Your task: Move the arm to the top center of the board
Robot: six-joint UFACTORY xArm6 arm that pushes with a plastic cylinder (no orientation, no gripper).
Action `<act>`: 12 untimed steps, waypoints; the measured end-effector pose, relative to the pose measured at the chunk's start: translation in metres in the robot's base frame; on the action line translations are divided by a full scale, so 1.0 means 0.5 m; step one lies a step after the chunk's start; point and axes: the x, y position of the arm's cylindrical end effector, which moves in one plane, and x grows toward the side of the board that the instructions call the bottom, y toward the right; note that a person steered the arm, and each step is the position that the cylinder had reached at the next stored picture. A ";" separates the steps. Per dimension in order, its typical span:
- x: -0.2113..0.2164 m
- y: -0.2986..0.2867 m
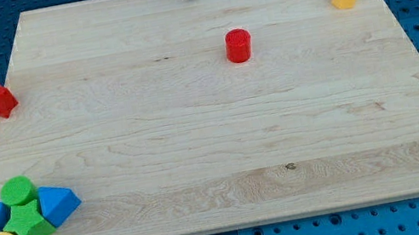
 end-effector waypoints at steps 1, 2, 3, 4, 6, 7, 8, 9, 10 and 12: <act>0.000 0.063; 0.000 0.123; 0.005 0.172; 0.059 0.207; 0.212 0.213; 0.254 0.185; 0.255 0.123; 0.255 0.063; 0.254 0.007; 0.236 -0.030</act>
